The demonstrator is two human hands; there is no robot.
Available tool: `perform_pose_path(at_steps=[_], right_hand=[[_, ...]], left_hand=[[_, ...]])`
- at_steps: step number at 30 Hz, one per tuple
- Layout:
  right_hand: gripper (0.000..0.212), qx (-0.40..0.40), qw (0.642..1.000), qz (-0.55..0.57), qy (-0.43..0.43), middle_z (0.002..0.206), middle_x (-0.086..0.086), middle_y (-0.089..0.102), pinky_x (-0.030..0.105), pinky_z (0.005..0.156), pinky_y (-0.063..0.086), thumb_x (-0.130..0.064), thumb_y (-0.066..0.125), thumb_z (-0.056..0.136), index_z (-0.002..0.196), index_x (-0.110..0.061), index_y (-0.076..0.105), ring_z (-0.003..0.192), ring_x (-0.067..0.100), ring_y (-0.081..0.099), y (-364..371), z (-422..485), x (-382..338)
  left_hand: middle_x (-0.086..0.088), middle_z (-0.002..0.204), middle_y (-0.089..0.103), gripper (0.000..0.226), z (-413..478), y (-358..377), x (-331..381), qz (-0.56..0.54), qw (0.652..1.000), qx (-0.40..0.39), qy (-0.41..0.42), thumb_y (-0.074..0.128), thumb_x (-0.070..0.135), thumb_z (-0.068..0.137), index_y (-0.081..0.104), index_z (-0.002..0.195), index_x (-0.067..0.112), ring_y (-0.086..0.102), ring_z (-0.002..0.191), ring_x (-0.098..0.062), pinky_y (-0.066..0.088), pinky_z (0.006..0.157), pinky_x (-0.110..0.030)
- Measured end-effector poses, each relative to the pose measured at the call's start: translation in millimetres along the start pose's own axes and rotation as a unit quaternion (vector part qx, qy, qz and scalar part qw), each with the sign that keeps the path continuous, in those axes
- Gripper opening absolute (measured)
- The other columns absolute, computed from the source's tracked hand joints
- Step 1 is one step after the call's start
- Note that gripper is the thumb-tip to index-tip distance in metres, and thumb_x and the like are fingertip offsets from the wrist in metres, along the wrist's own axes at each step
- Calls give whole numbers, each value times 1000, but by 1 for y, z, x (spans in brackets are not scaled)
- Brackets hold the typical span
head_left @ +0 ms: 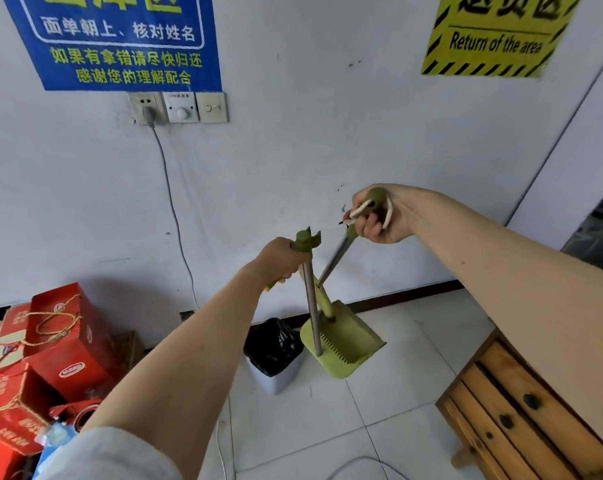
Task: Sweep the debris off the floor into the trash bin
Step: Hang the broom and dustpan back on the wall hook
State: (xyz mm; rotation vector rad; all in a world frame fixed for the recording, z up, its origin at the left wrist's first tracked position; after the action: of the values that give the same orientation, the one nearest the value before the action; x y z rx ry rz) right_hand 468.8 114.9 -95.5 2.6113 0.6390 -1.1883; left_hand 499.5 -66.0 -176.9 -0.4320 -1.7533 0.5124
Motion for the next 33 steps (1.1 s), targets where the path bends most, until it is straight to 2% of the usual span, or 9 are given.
perform_pose_path(at_steps=[2,6,10,14,17,21,25,30,33], right_hand=[[22,14,999,20,-46,50,7,47,13,36,32,-18,41,77,80,-4,57,32,12,38,-16,-13,-15],[24,31,974,45,-220,52,9,46,22,46,37,-18,39,71,82,-7,58,43,20,42,-60,-42,-66],[16,81,940,-66,-325,49,5,45,27,50,44,-6,33,90,97,-13,46,48,26,57,-100,-59,-108],[6,96,902,-167,-387,44,0,48,24,42,42,-25,49,98,96,-19,50,48,26,63,-128,-67,-148],[15,113,861,-236,-437,39,-1,45,23,42,39,-36,49,99,97,-22,53,40,20,58,-157,-77,-179],[25,144,802,-292,-501,38,-8,42,23,47,39,-50,55,93,97,-27,62,34,10,40,-198,-102,-216],[33,192,723,-282,-600,67,-7,51,17,59,40,-56,57,88,91,-25,66,60,6,48,-230,-129,-246],[35,96,766,-10,-635,61,2,51,41,60,60,-39,54,97,104,-5,51,51,17,55,-270,-125,-252],[41,125,754,24,-645,55,5,46,34,45,52,-44,54,96,103,-4,49,37,14,42,-279,-125,-253]], left_hand=[[1,57,52,32,5,-1,28,150,987,24,56,59,46,74,51,65,16,47,48,-15,37,48,-21],[7,58,53,26,15,-18,101,420,874,181,162,46,48,78,50,67,24,50,52,-12,30,47,-22],[7,57,42,16,32,-15,179,514,783,248,247,45,37,90,47,80,25,40,56,-19,28,61,-24],[5,73,61,10,49,-7,247,504,746,321,295,59,30,88,59,82,22,57,84,-24,33,86,-30],[4,81,59,4,71,7,290,460,760,345,303,63,23,83,61,82,20,54,97,-25,27,95,-38],[4,83,44,16,102,11,328,355,806,380,282,60,8,75,64,87,18,48,94,-28,25,88,-36],[5,81,43,19,122,29,368,293,838,353,296,56,2,73,62,83,17,45,89,-26,28,91,-34],[-10,87,60,19,127,51,424,233,855,316,339,58,-2,74,68,88,7,50,89,-31,33,82,-29],[-14,83,56,15,124,70,450,205,866,279,361,56,-7,73,65,81,2,54,88,-38,39,80,-39]])
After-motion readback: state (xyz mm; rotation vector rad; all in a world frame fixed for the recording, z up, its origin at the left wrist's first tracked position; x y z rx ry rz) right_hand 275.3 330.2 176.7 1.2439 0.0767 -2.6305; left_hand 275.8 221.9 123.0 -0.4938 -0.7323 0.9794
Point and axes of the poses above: each hand's wrist, its own z-axis towards the middle knuckle, its own y-axis out of the palm, x = y × z, the point moved 8 cm from there along z, towards the middle knuckle
